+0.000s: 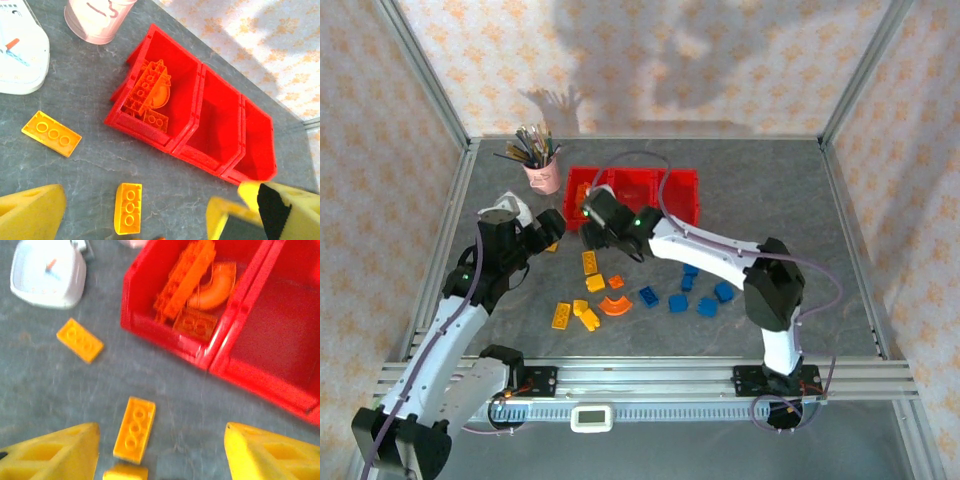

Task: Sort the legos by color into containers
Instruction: Pick up the lego from the center of the table.

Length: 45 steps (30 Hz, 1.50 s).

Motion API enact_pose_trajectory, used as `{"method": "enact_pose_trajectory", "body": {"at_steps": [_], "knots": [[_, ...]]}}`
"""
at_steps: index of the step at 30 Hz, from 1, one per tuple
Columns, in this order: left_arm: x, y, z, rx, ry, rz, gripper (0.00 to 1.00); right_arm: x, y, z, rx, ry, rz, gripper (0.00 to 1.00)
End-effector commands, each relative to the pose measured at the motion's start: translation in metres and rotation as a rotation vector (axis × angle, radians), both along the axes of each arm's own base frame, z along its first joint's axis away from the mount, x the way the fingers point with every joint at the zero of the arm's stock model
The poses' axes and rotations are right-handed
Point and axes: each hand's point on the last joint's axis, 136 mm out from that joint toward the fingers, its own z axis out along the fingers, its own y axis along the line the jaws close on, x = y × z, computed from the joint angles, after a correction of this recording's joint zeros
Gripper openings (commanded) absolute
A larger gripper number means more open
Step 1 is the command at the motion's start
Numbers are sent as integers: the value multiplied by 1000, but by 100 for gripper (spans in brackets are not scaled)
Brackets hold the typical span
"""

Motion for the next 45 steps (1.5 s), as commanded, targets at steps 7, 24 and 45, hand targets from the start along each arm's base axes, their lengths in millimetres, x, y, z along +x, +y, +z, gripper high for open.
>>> {"method": "enact_pose_trajectory", "body": {"at_steps": [7,24,45], "knots": [[-32,-12,-35,-47,92,-65,99,-65,-37,-79,-166,145,-4,59],[-33,-8,-51,-31,113,-49,99,-59,-23,-130,-219,144,5,49],[-14,-4,-17,-16,29,-18,99,-4,-23,-51,-110,0,-74,28]]}}
